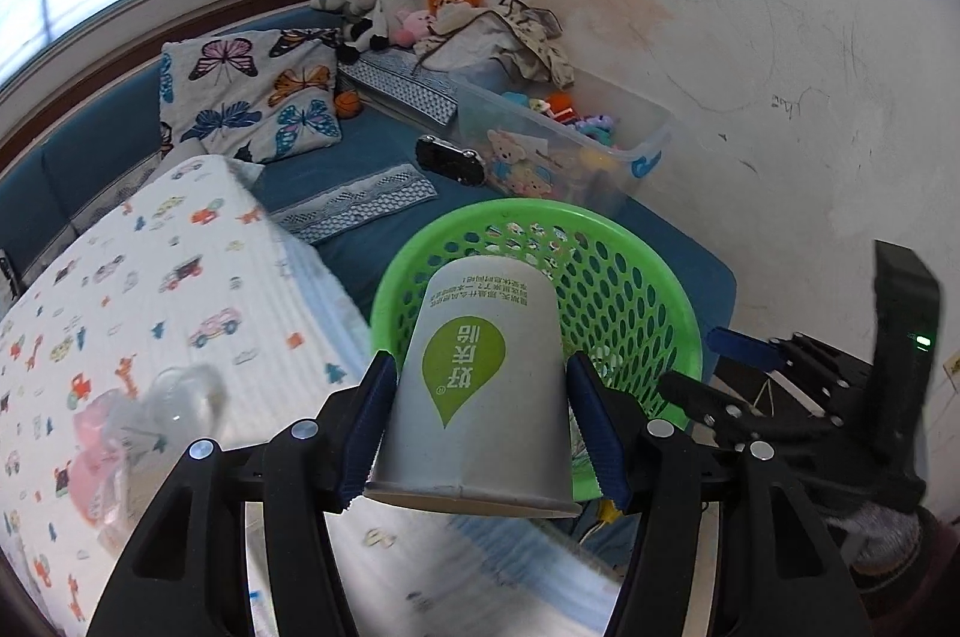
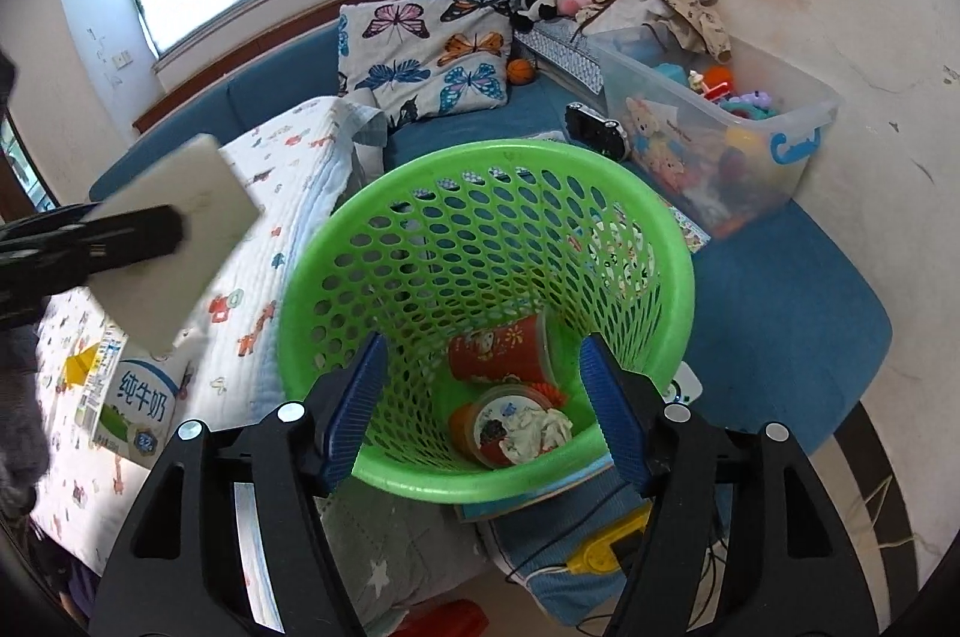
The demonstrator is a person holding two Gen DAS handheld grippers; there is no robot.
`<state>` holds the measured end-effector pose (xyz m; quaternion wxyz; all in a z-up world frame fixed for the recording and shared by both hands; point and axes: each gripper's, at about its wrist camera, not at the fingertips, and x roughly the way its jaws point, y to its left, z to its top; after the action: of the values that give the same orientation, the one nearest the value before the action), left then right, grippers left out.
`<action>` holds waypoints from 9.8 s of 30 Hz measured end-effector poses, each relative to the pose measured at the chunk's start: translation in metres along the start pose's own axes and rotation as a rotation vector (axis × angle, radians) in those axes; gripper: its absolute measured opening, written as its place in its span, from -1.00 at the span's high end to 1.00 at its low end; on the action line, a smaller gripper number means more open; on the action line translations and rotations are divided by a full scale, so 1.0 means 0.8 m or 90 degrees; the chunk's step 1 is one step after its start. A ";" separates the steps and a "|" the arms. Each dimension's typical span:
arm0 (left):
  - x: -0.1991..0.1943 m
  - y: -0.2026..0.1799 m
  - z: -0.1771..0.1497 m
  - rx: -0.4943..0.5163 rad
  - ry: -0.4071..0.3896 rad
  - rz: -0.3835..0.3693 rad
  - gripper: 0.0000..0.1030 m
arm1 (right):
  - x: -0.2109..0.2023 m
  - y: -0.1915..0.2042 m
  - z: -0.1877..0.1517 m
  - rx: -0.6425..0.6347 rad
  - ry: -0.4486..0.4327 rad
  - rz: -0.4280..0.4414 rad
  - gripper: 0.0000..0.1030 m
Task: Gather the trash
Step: 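Lower the white paper cup into the green basket and open the left tool, then move the left tool to the table and grasp the yellow snack wrapper, then grasp the clear plastic bag with the right tool while the left lifts the yellow wrapper, then drop the plastic bag into the basket with the right tool while the left drops the yellow wrapper, then move the left tool to the table and grasp the lemon juice bottle, then grasp the white milk carton with the right tool while the left lifts the bottle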
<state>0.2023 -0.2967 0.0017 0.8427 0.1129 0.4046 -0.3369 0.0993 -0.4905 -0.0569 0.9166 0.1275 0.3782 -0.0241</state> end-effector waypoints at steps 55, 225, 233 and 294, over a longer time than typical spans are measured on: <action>-0.134 0.203 -0.169 -0.229 -0.043 0.198 -0.41 | -0.013 0.163 -0.024 -0.106 0.007 0.120 -0.35; -0.108 0.127 -0.101 -0.162 -0.082 0.109 -0.32 | -0.048 0.067 0.010 -0.016 -0.066 0.058 -0.53; -0.114 0.195 -0.154 -0.247 -0.043 0.155 -0.18 | -0.038 0.101 0.002 -0.038 -0.050 0.076 -0.54; -0.065 0.252 -0.199 -0.283 0.075 0.113 0.13 | 0.031 0.245 -0.031 -0.110 0.116 0.196 -0.55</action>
<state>0.2158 -0.0478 -0.0787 0.8480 -0.0207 0.5059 -0.1568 0.1275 -0.2938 -0.0488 0.8788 0.1068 0.4364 0.1607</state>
